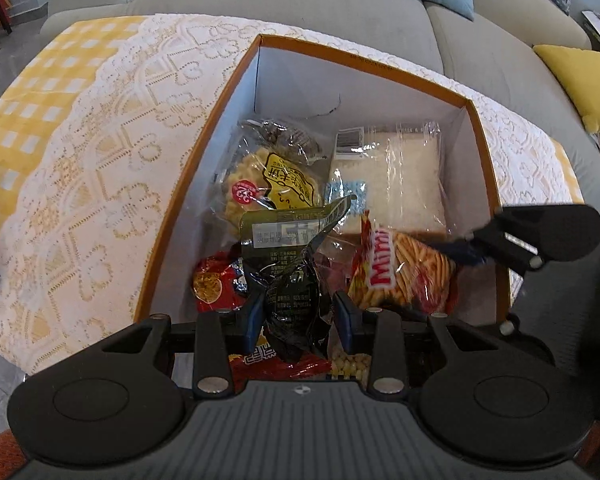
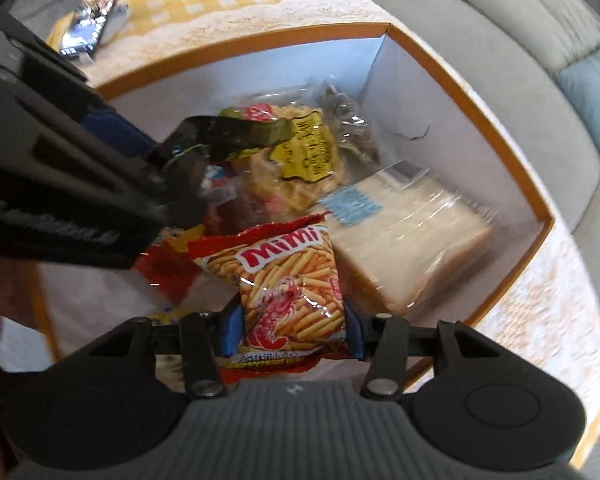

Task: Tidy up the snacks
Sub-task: 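Lift the Mimi bag and green packet and carry both over the box, then open the right gripper to drop the Mimi bag while the left releases the green packet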

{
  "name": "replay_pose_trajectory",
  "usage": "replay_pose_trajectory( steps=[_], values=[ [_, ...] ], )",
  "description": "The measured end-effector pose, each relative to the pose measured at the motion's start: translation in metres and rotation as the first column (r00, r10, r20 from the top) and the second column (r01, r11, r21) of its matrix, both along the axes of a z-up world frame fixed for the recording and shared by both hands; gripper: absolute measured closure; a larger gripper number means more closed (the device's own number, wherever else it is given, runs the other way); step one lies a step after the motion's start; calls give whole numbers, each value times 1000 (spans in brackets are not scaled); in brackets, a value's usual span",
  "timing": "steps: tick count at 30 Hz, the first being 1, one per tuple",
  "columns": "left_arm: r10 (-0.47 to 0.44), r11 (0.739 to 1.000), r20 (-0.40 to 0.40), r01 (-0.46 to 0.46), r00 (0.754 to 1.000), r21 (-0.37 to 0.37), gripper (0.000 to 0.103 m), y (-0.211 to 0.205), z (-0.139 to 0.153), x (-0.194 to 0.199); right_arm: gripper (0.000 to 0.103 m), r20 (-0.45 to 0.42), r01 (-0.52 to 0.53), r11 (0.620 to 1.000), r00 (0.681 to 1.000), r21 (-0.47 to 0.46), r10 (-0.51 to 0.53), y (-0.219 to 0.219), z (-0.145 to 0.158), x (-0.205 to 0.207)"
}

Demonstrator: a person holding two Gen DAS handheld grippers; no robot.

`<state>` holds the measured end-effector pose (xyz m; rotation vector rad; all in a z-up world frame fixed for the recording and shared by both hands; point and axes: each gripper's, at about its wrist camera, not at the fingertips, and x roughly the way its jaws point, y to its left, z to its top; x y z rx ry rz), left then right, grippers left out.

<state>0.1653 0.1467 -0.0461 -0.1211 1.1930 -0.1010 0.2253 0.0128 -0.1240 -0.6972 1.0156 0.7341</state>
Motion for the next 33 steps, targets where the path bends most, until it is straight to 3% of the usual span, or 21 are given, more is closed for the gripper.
replay_pose_trajectory(
  steps=[2,8,15,21,23,28,33],
  values=[
    [-5,1000,-8,5,1000,1,61,-1,-1,0,54,12,-31,999,999,-11,31,0,-2,1],
    [-31,999,-55,32,998,16,61,-3,-3,0,38,-7,-30,999,1000,38,30,-10,9,0],
    [-38,999,-59,38,998,7,61,-7,8,-6,37,21,94,981,995,171,-99,-36,38,-3],
    [-66,998,-83,64,994,-29,61,-17,6,-11,38,156,215,950,955,226,-253,-55,53,-25],
    [-83,997,-102,83,991,-4,61,-24,2,-12,39,158,248,931,942,269,-297,-64,56,-32],
    [-101,993,-168,109,981,40,61,-35,-18,-14,38,58,386,834,895,395,-442,-91,60,-38],
    [-143,989,-176,149,974,19,55,-42,-17,-21,38,20,421,803,881,423,-473,-102,59,-49]
  ],
)
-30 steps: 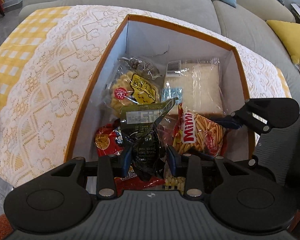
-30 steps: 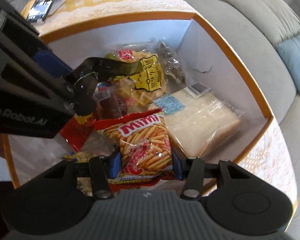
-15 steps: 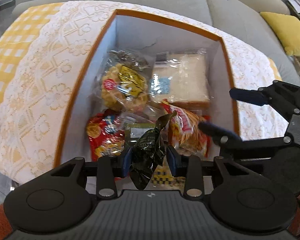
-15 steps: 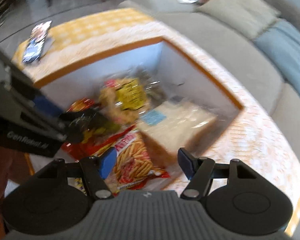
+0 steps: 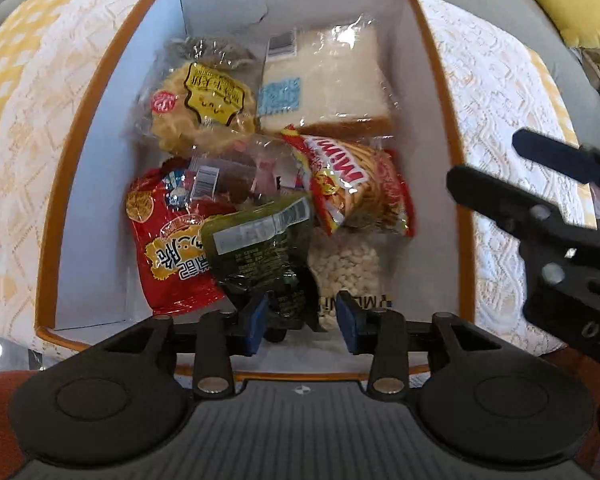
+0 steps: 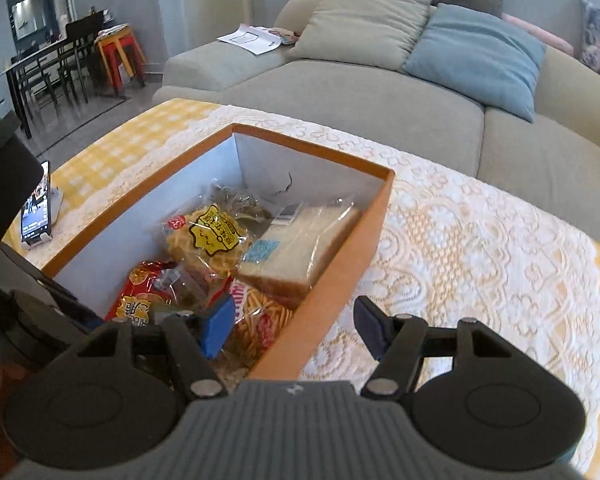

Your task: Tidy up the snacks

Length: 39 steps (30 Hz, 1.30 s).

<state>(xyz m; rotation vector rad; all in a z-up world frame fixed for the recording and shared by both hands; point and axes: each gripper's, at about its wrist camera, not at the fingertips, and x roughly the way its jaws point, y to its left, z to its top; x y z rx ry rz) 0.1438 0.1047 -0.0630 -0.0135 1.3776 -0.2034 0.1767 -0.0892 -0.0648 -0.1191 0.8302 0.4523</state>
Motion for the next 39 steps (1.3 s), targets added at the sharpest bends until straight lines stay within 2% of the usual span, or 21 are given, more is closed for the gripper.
replay_pose_trajectory(
  steps=[6,9,12,14,17,20,23,24,26,28,31,32,34,35,36,37,39],
  values=[
    [47,999,100,-47,994,-5,55,6,30,-3,38,-16,54,996,998,64,-53,-18,2,-11],
    [73,997,114,-75,991,14,68,5,32,-2,38,-26,78,992,997,96,-76,-27,5,-16],
    [68,996,108,-74,992,55,74,1,21,1,39,-26,71,990,997,122,-68,-31,6,-22],
    [77,995,80,-82,994,65,75,1,10,5,39,-30,52,989,998,141,-48,-32,7,-27],
    [88,995,48,-90,995,35,76,0,-4,4,39,-32,35,989,999,141,-30,-30,7,-33],
    [90,995,55,-92,994,39,75,-2,-7,3,39,-44,26,991,999,135,-21,-29,5,-37],
    [75,996,124,-80,989,40,74,-7,9,-4,39,-52,26,991,998,130,-19,-29,5,-40],
    [66,996,162,-74,985,42,70,-9,19,-8,39,-45,28,991,999,130,-23,-30,8,-42],
    [47,996,263,-64,964,56,66,-14,41,-17,39,-22,40,990,999,133,-37,-32,14,-46],
    [11,994,387,-51,922,93,62,-22,66,-30,39,10,67,988,998,136,-69,-38,23,-50],
    [-44,984,559,-59,828,165,55,-36,100,-55,39,79,116,985,989,129,-127,-46,42,-59],
    [-67,982,618,-58,784,180,54,-40,111,-65,39,102,131,983,984,131,-144,-48,48,-62],
    [-95,980,700,-57,708,191,51,-46,123,-82,37,143,160,977,973,142,-181,-54,61,-70],
    [-95,979,724,-68,683,193,49,-48,127,-89,36,159,175,974,967,143,-197,-57,66,-74],
    [-87,979,736,-78,672,187,49,-50,131,-95,35,175,187,972,962,144,-211,-58,72,-78],
    [-69,983,739,-82,670,166,49,-50,134,-100,35,191,195,970,956,147,-221,-59,77,-84],
    [-28,990,722,-79,691,114,49,-47,138,-108,35,218,203,967,947,156,-234,-61,86,-94]
  ],
)
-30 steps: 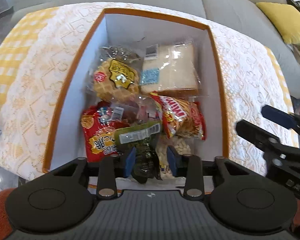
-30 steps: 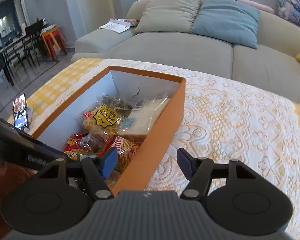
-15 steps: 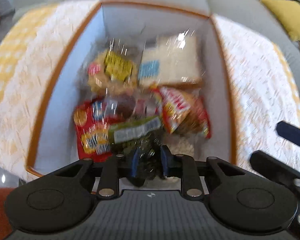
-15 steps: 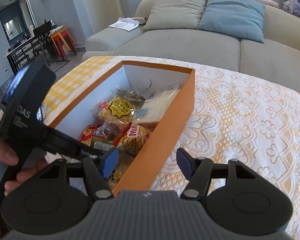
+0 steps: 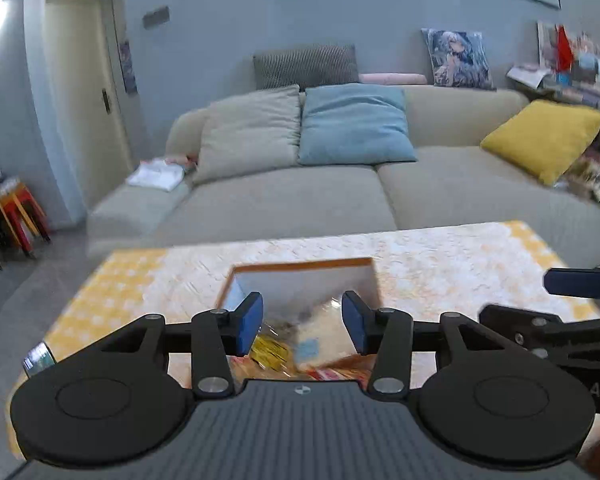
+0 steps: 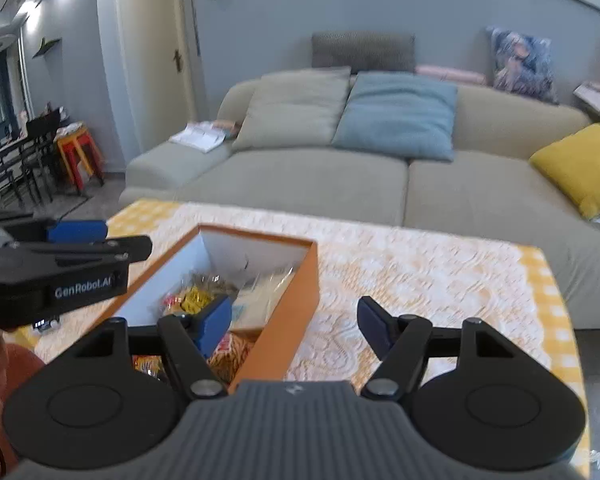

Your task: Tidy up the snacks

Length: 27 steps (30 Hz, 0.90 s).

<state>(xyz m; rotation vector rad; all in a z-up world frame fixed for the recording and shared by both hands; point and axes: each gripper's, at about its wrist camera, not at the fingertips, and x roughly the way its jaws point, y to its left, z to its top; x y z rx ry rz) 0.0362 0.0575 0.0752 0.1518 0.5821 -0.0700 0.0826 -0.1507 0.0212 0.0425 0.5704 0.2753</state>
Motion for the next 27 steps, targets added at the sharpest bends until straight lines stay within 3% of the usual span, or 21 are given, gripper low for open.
replay_pose_trajectory(
  steps=[2,5,8,14,18,21,27],
  values=[
    [27,999,-16,-28,1000,-46,48,5,4,-6,35,26,10,1000,1000,13,-10,-1,8,-11],
    [59,997,-13,-60,998,-47,29,12,7,-17,35,55,26,999,998,40,-28,-4,18,-28],
    [44,998,36,-43,998,-38,28,13,8,-31,33,87,61,998,994,21,-63,-2,23,-46],
    [14,1000,12,-14,1000,10,28,4,-1,-38,33,108,92,996,990,-14,-90,2,18,-68],
    [5,1000,-16,-5,1000,25,27,-2,-8,-39,32,54,113,993,992,-27,-112,0,2,-67],
    [4,999,-30,-3,1000,36,27,-4,-16,-39,24,-12,127,992,992,-19,-127,-6,-12,-63],
    [-1,1000,-130,5,992,30,27,-6,-40,-34,23,-75,149,987,985,-62,-154,-7,-31,-57]
  ],
)
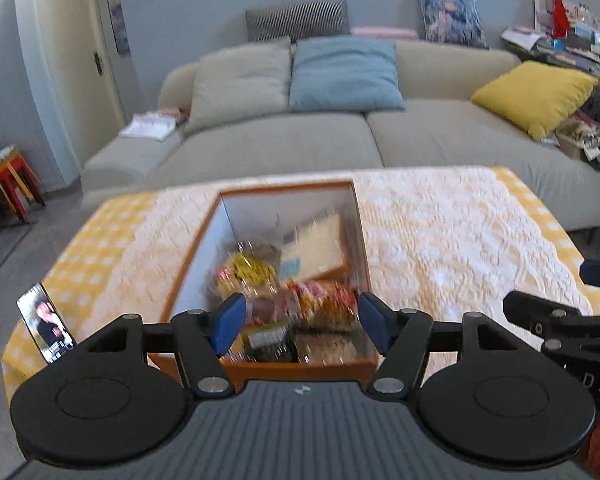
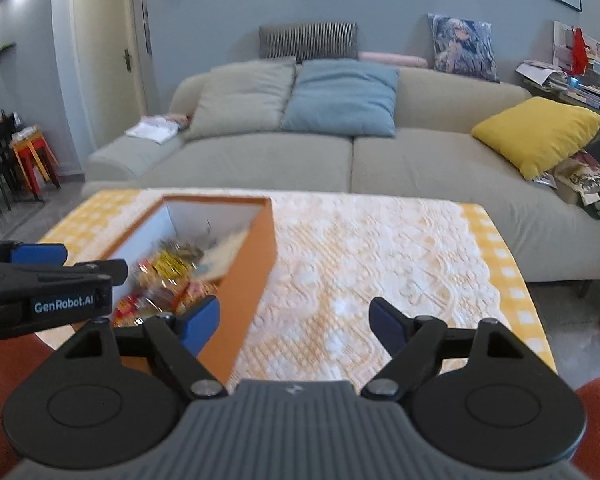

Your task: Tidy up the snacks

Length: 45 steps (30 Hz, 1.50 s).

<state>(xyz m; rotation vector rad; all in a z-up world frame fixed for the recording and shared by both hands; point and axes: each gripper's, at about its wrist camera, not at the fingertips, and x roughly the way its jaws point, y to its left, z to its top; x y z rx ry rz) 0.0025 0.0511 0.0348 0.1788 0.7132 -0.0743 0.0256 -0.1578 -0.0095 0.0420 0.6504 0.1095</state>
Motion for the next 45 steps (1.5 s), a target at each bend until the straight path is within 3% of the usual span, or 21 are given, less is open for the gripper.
replay_pose_trajectory(
  steps=[7,45],
  values=[
    [0,1000,-49,1,999,20,27,-1,-11,0,23,-44,-3,1000,999,9,4,2,-10,3],
    [-41,999,-44,42,998,33,27,-8,-4,-1,23,-50,44,998,998,46,-42,-8,-11,3]
  ],
)
